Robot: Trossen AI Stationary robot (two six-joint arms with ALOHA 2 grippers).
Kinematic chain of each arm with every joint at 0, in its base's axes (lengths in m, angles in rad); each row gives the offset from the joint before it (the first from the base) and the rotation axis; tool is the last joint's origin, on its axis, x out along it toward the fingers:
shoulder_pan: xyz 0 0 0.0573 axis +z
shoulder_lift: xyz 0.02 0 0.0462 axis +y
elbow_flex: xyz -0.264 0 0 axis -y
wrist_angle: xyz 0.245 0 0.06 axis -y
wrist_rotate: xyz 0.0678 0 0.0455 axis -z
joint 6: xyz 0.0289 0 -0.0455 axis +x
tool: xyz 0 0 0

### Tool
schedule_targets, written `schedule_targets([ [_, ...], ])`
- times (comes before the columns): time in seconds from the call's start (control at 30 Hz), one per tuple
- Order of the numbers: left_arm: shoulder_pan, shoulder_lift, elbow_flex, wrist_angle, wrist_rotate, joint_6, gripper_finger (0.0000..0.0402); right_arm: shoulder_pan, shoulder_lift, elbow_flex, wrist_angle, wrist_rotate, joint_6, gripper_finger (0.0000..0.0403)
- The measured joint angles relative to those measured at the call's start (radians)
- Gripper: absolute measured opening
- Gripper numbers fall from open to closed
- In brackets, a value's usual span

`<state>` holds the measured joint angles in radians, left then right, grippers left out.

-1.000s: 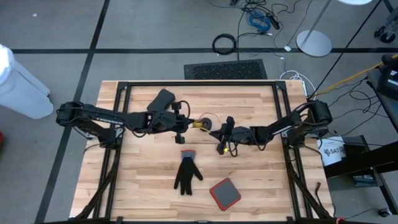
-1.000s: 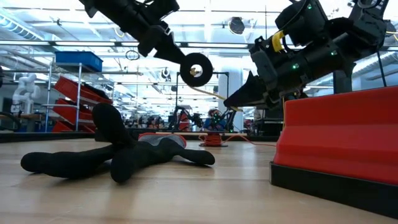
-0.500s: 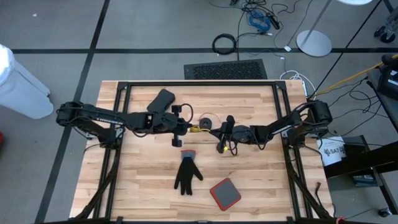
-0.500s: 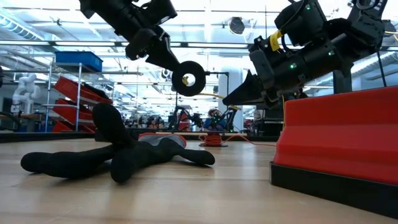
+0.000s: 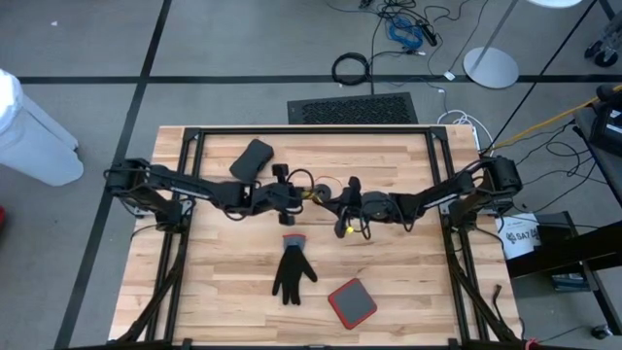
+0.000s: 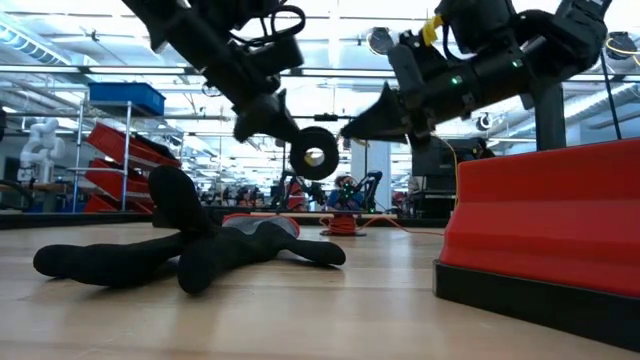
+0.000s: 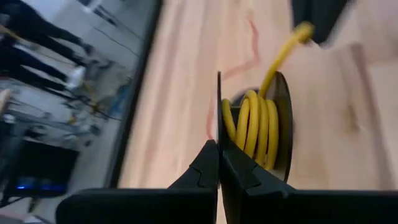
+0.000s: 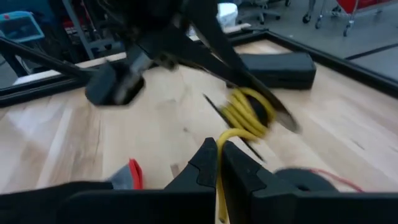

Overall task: Coil cords
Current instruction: Coil the yellow wire onto the black spool, then uncoil the yellow wire from the black spool

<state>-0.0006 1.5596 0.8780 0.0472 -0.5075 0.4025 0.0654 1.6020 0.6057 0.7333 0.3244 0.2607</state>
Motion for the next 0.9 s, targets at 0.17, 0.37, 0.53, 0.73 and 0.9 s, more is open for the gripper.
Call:
schedule_targets([
  [0.17,-0.001,0.046,0.011,0.079,-0.066,0.008,0.0000,-0.001,0.001,0.038,-0.027,0.010,-0.020,0.0000],
  [0.37,-0.001,0.076,0.011,0.169,-0.111,0.005,0.0000,-0.014,0.001,0.048,-0.022,0.026,-0.014,0.0000],
  [0.53,-0.001,0.084,0.011,0.218,-0.124,0.004,0.0000,-0.016,0.001,0.048,-0.019,0.031,-0.013,0.0000],
  [0.73,-0.007,0.084,0.011,0.260,-0.128,-0.003,0.0000,-0.014,0.000,0.050,-0.012,0.046,-0.014,0.0000],
  [0.9,-0.008,0.084,0.011,0.256,-0.124,-0.004,0.0000,-0.014,0.000,0.050,-0.014,0.044,-0.015,0.0000],
])
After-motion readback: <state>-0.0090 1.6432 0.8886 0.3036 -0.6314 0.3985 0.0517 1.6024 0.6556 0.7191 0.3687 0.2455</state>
